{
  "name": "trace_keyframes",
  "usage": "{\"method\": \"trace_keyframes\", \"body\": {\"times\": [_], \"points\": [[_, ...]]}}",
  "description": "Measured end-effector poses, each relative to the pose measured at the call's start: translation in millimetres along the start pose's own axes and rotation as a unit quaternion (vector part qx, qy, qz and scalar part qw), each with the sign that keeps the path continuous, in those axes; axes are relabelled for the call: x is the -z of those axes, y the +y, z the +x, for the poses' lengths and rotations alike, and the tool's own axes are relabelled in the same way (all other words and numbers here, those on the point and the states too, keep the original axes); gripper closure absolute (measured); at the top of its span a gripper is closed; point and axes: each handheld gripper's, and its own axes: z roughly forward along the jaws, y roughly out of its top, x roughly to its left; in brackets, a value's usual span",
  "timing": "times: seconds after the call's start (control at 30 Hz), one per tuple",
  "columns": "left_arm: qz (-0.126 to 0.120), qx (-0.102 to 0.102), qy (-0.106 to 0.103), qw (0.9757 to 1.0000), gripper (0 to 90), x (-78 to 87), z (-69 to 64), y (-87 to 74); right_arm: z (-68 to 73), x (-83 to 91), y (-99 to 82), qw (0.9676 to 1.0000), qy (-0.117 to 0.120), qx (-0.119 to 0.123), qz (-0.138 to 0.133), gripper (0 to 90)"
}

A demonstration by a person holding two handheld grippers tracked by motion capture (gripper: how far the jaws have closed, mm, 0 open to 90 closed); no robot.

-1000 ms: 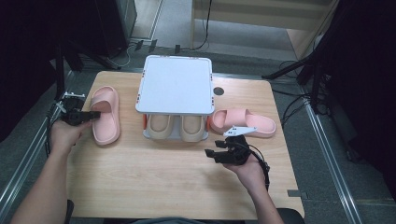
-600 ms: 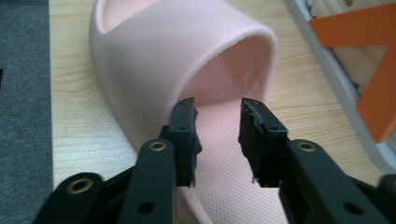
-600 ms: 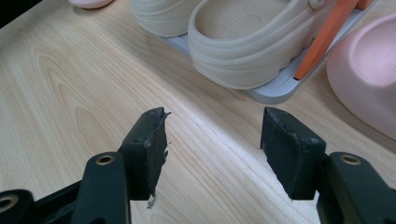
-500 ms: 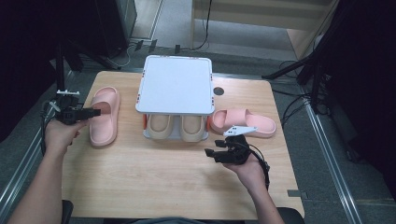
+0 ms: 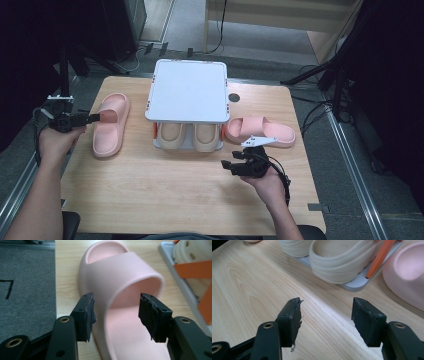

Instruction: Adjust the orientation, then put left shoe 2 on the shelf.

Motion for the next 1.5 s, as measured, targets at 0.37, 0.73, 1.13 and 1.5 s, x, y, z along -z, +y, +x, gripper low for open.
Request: {"method": "trace_keyframes", "body": {"times": [0.37, 0.73, 1.13, 1.5], "points": [[0.014, 0.017, -0.004, 0.9998, 45.1, -36.7, 8.1, 4.0, -1.1, 13.8, -13.3, 0.9996, -0.021, -0.021, -0.003, 41.3], [0.009, 0.016, 0.014, 0.9997, 51.5, -45.4, 11.5, 4.9, -2.3, 21.1, -20.9, 0.999, -0.032, -0.03, -0.008, 41.3], [0.015, 0.023, 0.012, 0.9995, 76.6, -40.8, 12.3, 7.2, -1.6, 19.2, -20.1, 0.9992, -0.03, -0.027, -0.006, 41.3], [0.032, 0.019, 0.0, 0.9993, 80.3, -37.1, -3.3, 16.4, -0.2, 18.5, -19.3, 0.9993, -0.027, -0.024, -0.006, 41.3]]}}
